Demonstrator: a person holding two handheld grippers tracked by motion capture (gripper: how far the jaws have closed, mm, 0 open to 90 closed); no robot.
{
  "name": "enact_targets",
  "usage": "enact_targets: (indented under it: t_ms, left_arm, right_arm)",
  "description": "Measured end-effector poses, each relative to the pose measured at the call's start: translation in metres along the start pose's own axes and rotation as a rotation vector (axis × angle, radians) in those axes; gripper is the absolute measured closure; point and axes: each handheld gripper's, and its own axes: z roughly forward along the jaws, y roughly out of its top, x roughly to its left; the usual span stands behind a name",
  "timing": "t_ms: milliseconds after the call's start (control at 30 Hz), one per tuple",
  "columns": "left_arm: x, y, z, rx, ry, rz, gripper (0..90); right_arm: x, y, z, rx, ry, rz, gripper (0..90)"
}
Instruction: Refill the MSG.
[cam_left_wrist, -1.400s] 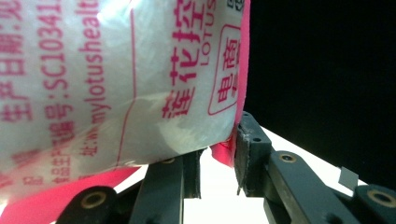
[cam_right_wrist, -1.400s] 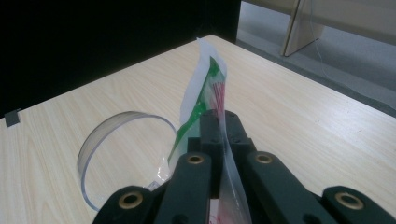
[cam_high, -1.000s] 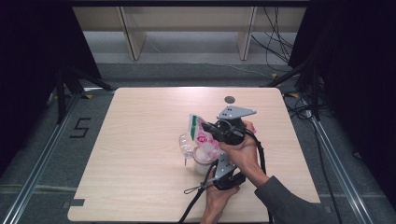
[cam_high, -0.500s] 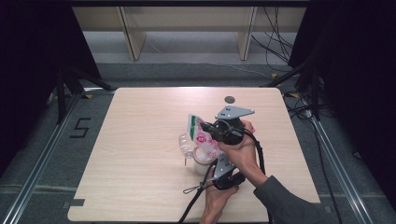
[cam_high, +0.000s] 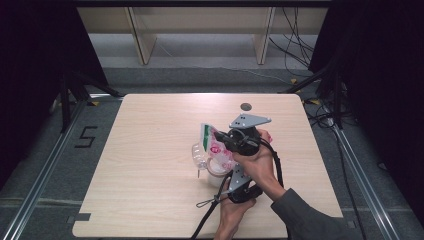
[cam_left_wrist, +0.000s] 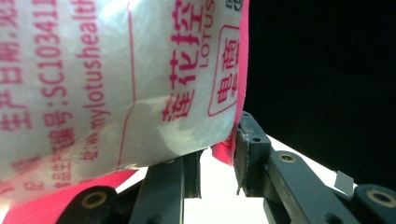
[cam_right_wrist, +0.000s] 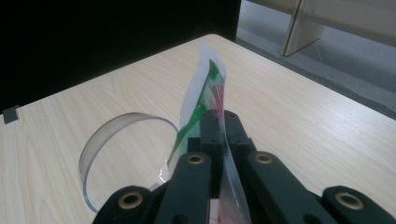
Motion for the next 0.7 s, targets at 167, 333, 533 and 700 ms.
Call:
enact_targets:
  t_ms: [167,333,533,700]
  left_arm:
    - [0.0000,-0.0001,0.0001,0.003,0.000,-0.001,73.8]
    - [0.0004,0.0000,-0.0004,0.006,0.001,-0.001,73.8]
    - [0.0007,0.0005,-0.0009,0.007,0.004,-0.001,73.8]
    - [0.0012,0.0006,-0.0009,-0.004,-0.003,-0.001,73.8]
  right_arm:
    - [0.0017,0.0006,0.0013,0.004,0.007,0.006,90.0]
    - [0.0005,0.0005,0.0026,0.000,0.003,-0.001,90.0]
    - [0.0018,0.0010,0.0024,0.007,0.007,0.021,90.0]
    - [0.0021,0.0014,0.0030,0.002,0.004,0.014,90.0]
